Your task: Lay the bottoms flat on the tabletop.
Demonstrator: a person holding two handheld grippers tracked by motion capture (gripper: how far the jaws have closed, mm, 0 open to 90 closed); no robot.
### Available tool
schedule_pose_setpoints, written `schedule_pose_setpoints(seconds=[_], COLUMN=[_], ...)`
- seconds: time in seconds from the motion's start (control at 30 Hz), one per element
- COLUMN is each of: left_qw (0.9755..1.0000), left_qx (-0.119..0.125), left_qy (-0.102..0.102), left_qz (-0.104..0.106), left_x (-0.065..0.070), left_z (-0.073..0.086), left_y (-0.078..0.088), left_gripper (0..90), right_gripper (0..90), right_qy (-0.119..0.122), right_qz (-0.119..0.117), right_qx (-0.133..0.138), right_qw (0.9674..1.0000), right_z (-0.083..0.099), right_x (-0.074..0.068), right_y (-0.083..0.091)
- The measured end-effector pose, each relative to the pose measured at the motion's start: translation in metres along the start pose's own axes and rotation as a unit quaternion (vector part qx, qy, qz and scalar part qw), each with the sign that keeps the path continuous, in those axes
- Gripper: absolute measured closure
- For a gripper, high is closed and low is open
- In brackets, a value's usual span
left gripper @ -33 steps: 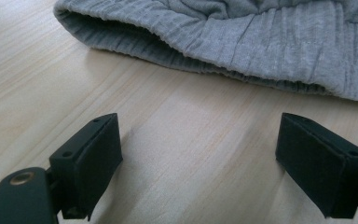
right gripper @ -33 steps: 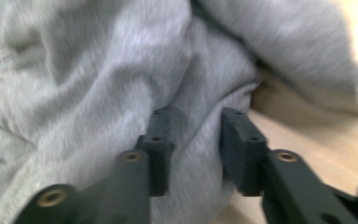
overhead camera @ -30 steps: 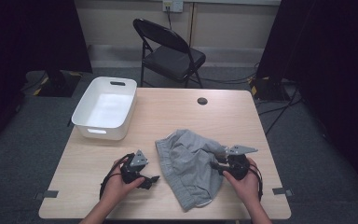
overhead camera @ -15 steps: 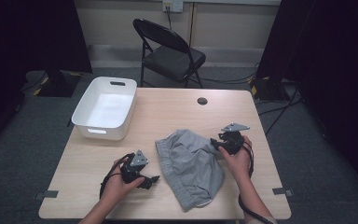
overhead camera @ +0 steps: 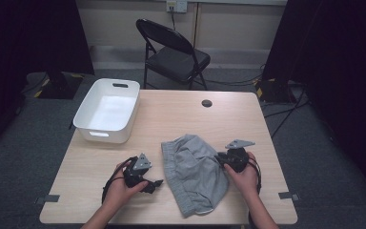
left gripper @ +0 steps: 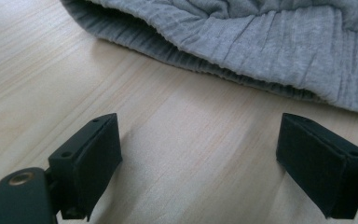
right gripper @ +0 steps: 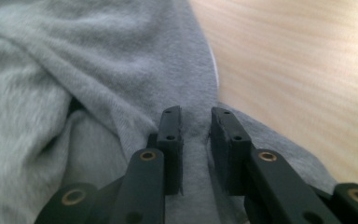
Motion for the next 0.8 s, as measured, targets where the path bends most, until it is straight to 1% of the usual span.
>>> schedule_pose_setpoints(seconds=[0.03, 0.13, 0.17, 0.2, 0.27, 0.4, 0.43, 0.53, 0.57, 0.63, 0.67, 0.73, 0.8], left_qw=[1.0000, 1.0000, 1.0000, 1.0000, 1.0000, 1.0000, 1.0000, 1.0000, 1.0000, 1.0000, 1.0000, 1.0000, 1.0000], left_qx=[0.000, 0.000, 0.000, 0.000, 0.000, 0.000, 0.000, 0.000, 0.000, 0.000, 0.000, 0.000, 0.000], left_qy=[0.000, 0.000, 0.000, 0.000, 0.000, 0.000, 0.000, 0.000, 0.000, 0.000, 0.000, 0.000, 0.000], left_qz=[0.000, 0.000, 0.000, 0.000, 0.000, 0.000, 0.000, 0.000, 0.000, 0.000, 0.000, 0.000, 0.000], left_x=[0.000, 0.000, 0.000, 0.000, 0.000, 0.000, 0.000, 0.000, 0.000, 0.000, 0.000, 0.000, 0.000], left_z=[0.000, 0.000, 0.000, 0.000, 0.000, 0.000, 0.000, 0.000, 0.000, 0.000, 0.000, 0.000, 0.000], left_y=[0.000, 0.000, 0.000, 0.000, 0.000, 0.000, 0.000, 0.000, 0.000, 0.000, 0.000, 0.000, 0.000], left_gripper=[13.3, 13.2, 13.2, 13.2, 13.2, 13.2, 13.2, 13.2, 13.2, 13.2, 13.2, 13.2, 13.2], right_gripper=[75.6, 74.7, 73.0, 69.6, 64.4, 60.5, 58.8, 57.1, 56.0, 53.5, 52.2, 52.4, 53.5], right_qy=[-0.001, -0.014, -0.024, -0.027, -0.027, -0.016, -0.012, -0.002, 0.002, 0.001, -0.001, -0.004, 0.015], right_qz=[-0.002, -0.013, -0.013, -0.010, -0.003, -0.001, 0.000, 0.002, 0.001, -0.006, -0.011, -0.024, -0.024], right_qx=[-0.001, 0.000, 0.003, 0.009, 0.016, 0.029, 0.032, 0.041, 0.045, 0.049, 0.049, 0.050, 0.034], right_qw=[1.0000, 0.9998, 0.9996, 0.9995, 0.9995, 0.9995, 0.9994, 0.9991, 0.9990, 0.9988, 0.9987, 0.9984, 0.9990], right_z=[0.003, 0.011, 0.012, 0.012, 0.006, -0.013, -0.019, -0.038, -0.044, -0.055, -0.059, -0.065, -0.065], right_x=[-0.002, -0.008, -0.009, -0.009, -0.009, -0.012, -0.013, -0.015, -0.016, -0.018, -0.021, -0.027, -0.033], right_y=[0.003, 0.012, 0.015, 0.017, 0.019, 0.019, 0.018, 0.012, 0.009, 0.002, -0.002, -0.011, -0.022])
Point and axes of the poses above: each handheld gripper's, and its own axes: y roughly backward along the jaws, z roughly out of its underside, x roughly to its right, the point moved 10 cm from there along -y, roughly forward along the jaws, and after that the axes turned 3 degrees about -z, right-handed, at the moved point
